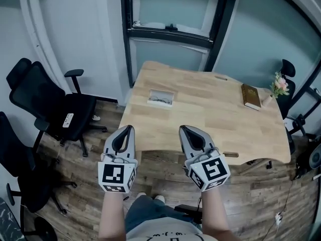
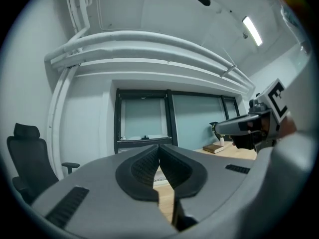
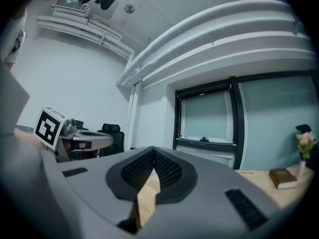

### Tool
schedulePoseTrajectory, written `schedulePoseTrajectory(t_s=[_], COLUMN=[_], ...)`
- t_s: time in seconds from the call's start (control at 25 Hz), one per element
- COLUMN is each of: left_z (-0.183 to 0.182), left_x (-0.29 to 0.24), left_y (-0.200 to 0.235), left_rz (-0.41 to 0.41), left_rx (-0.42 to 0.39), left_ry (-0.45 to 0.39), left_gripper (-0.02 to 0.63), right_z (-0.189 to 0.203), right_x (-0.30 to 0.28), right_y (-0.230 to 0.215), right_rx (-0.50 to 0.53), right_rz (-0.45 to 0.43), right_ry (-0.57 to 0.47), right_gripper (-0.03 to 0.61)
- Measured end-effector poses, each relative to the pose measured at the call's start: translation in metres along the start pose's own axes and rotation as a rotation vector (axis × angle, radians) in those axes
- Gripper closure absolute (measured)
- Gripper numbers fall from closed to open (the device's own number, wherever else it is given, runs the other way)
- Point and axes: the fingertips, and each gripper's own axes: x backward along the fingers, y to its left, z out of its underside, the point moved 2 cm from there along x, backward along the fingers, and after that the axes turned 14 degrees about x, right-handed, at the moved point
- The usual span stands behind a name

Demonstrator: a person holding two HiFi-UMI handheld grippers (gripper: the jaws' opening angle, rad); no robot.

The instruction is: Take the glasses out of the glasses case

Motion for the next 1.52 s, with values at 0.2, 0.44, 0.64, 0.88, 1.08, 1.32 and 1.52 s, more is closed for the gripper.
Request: schedulePoseTrajectory(t_s=[0.2, 0.44, 0.64, 0.88, 1.08, 1.32, 1.52], left_z=[0.009, 0.018, 0.031, 0.047, 0.059, 0.079, 0.094], left_x=[-0.054, -0.134, -0.205, -0.267, -0.297, -0.306, -0.309], left_y=[0.034, 0.083, 0.122, 0.156, 0.17, 0.183, 0.194], left_rz=[-0.008, 0.01, 0.032, 0.057, 0.063, 0.038, 0.004], left_rx=[0.01, 0.023, 0.034, 0.064, 0.081, 0.113, 0.146], left_ry=[0.021, 0.05, 0.094, 0.146, 0.17, 0.208, 0.238], left_gripper=[0.597, 0.597, 0.597, 0.597, 0.597, 0.597, 0.597], right_z=[0.031, 0.066, 0.099, 0.136, 0.176, 0.25, 0.295], right_x=[-0.061, -0.147, -0.212, -0.267, -0.305, -0.339, -0.356], right_y=[-0.017, -0.053, -0.086, -0.097, -0.088, -0.066, -0.051], right_rx=[-0.016, -0.007, 0.018, 0.045, 0.154, 0.393, 0.467], right_rz=[-0.063, -0.067, -0.037, -0.111, -0.304, -0.644, -0.831], right_ry=[0.065, 0.146, 0.246, 0.355, 0.455, 0.68, 0.786], right_gripper=[0.568, 0.566, 0.566, 0.408, 0.457, 0.494, 0.506])
